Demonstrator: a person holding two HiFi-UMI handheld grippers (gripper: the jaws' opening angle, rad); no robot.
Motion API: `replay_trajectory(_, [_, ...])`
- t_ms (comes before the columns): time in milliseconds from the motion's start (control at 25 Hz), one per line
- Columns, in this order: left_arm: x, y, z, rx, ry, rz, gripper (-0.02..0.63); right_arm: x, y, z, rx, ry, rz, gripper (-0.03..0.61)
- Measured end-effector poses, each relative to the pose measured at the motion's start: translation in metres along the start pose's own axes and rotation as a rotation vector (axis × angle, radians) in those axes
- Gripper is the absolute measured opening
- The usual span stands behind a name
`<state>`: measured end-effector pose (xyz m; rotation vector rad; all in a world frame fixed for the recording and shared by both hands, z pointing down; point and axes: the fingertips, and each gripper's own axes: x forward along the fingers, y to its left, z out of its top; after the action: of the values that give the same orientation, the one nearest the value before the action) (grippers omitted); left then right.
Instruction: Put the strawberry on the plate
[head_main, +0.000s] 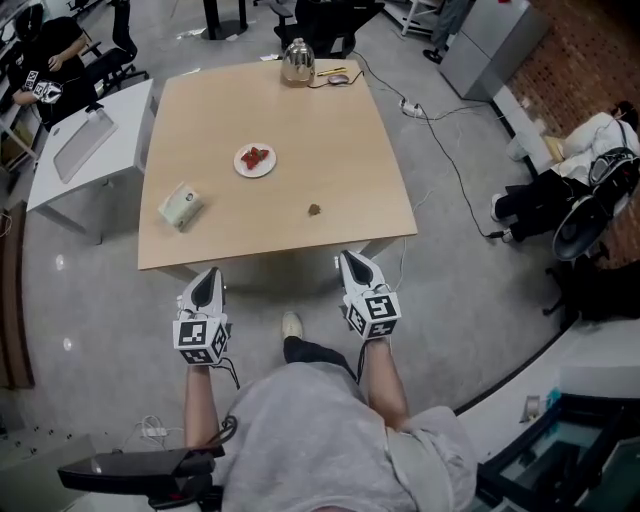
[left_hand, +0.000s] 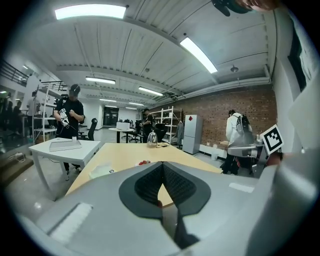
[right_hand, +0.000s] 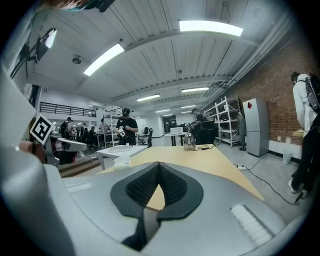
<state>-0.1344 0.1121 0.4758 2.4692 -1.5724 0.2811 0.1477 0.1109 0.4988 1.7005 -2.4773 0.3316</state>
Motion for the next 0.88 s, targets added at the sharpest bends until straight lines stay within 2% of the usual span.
replay_trajectory(440, [0.065, 0.02, 0.007, 0.001, 0.014, 0.023, 0.02, 0.069, -0.032, 0.001, -0.027, 0.025, 0.024, 0.008])
replay_trajectory(880, [0.094, 0.033, 0.007, -0.006, 0.029, 0.035, 0.02, 0.113, -0.042, -0.002, -0.028, 0.053, 0.052, 0.008])
